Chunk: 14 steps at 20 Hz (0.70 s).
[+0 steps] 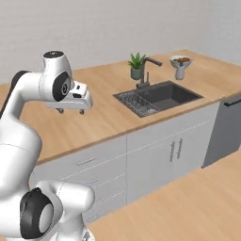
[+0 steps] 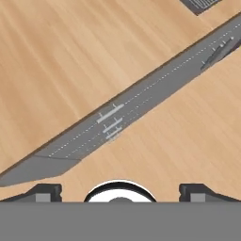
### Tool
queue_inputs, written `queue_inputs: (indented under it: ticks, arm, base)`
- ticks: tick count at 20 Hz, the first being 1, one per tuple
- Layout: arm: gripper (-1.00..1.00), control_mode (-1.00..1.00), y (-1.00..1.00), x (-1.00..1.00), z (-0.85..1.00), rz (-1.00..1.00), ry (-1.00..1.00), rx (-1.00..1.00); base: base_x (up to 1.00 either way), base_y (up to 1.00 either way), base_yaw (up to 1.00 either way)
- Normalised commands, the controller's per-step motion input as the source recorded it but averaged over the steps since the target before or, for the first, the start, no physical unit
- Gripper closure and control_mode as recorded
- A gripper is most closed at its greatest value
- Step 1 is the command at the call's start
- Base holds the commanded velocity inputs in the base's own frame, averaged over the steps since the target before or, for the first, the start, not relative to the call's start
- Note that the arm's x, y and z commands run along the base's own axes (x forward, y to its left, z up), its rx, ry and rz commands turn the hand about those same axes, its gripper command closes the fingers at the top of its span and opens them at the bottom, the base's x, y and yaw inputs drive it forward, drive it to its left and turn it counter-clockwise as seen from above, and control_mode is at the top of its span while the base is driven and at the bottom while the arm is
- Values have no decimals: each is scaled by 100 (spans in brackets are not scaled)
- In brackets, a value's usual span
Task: Take a straw from the drawer in front and place it inside the glass cup on the dining counter.
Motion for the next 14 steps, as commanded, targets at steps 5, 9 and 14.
queue_inputs:
  ticks: [5,9,14]
  arm:
    - [-100,100,0,0,0,0,0,0]
    - [-100,100,0,0,0,0,0,0]
    - [-100,100,0,0,0,0,0,0]
  base:
    - [0,75,-59]
    - [-5,83,-52]
    - [-32,62,-44]
